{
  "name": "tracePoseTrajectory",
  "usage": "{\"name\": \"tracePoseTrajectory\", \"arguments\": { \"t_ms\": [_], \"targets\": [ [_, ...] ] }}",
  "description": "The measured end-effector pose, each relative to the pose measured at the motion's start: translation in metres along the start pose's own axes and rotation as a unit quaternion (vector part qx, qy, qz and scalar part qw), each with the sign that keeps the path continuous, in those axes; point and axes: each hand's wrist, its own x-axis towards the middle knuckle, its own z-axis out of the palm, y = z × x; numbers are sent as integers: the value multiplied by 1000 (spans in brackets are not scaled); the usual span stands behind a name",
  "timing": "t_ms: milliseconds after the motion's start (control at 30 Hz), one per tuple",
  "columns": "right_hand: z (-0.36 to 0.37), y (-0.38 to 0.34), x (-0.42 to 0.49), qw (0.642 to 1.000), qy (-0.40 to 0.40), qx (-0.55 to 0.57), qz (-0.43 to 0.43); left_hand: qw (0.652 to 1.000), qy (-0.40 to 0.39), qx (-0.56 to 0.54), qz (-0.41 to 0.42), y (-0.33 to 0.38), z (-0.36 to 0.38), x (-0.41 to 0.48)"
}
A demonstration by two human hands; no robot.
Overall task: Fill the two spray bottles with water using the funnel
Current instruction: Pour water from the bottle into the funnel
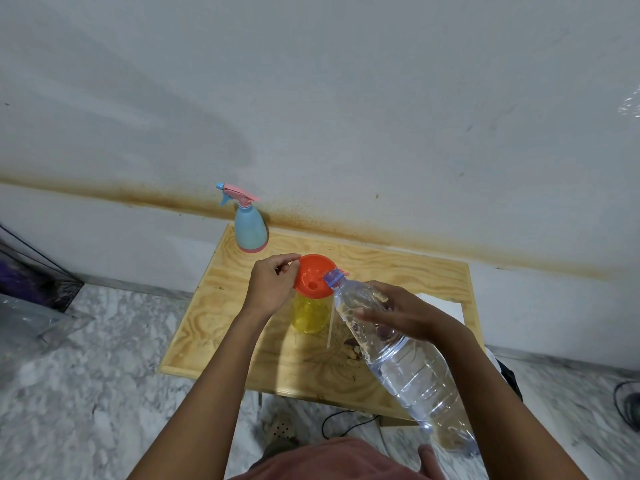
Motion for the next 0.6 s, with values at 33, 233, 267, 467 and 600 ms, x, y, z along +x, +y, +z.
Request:
{"name": "tracePoseTrajectory", "arguments": {
  "t_ms": [33, 233, 267, 467, 600],
  "targets": [
    [-1, 0, 0, 1000, -1, -1, 0, 1000, 2, 0, 0, 0, 0, 0],
    [-1, -3, -1, 1000, -6, 5, 3, 1000, 7, 2, 3, -2, -1, -1],
    [-1, -3, -1, 1000, -6, 5, 2, 1000, 7, 3, 2, -2, -1, -1],
    [0, 0, 0, 1000, -10, 7, 5, 1000, 2, -6, -1, -2, -1, -1],
    [0, -2, -1, 1000, -7, 6, 5, 1000, 0, -8, -3, -3, -1, -2]
  ]
}}
